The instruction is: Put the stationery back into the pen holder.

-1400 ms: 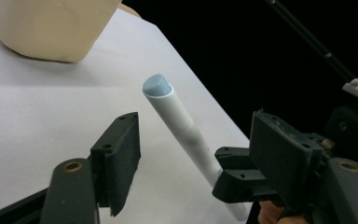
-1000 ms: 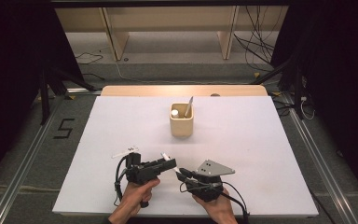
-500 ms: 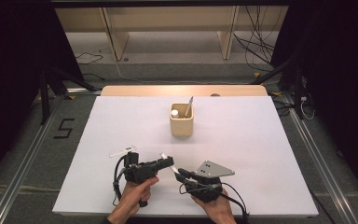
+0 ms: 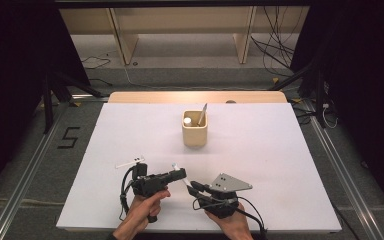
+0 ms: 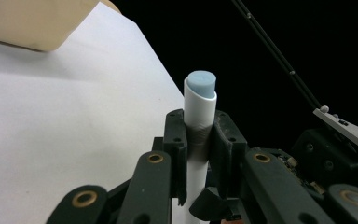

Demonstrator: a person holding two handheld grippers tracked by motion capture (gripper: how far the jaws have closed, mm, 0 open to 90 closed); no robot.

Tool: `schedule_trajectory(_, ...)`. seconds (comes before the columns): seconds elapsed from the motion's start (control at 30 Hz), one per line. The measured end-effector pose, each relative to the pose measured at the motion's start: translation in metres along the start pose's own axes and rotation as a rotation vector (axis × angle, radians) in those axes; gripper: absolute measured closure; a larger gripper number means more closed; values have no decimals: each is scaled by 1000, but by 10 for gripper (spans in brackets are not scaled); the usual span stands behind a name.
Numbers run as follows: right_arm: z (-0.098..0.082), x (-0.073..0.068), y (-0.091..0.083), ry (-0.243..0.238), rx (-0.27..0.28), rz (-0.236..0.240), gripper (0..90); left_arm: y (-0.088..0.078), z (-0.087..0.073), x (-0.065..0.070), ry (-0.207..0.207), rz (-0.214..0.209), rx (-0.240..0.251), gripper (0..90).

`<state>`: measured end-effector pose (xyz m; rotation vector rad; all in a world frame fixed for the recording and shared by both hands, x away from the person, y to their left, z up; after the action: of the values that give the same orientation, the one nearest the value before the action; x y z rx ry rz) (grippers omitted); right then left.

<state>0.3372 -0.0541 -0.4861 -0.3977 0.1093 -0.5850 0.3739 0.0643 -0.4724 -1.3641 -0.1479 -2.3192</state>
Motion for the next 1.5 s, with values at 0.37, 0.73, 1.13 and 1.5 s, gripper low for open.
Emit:
schedule_trajectory(0.37, -4, 15, -18, 3, 9, 1, 604, -2, 15, 0, 102, 58, 51, 778)
schedule_trajectory(0.73, -13, 35, -36, 18, 14, -48, 497, 4, 34, 4, 211, 112, 81, 778)
schedule_trajectory(1.13, -23, 50, -50, 35, 15, -78, 410, 10, 55, 1, 276, 164, 92, 778)
schedule_trajectory(1.5, -29, 60, -59, 48, 10, -102, 330, 15, 79, 9, 326, 196, 102, 778)
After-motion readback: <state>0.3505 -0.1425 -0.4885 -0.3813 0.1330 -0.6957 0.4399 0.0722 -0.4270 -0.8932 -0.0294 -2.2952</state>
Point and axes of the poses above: each handheld gripper's, and its own axes: y roughly forward along the jaws, z roughly out of its top, x roughly to its right, the point moved 8 cm from there along y, roughly forward along the jaws, and after that the axes turned 10 degrees about -y, right-handed, at the moved point
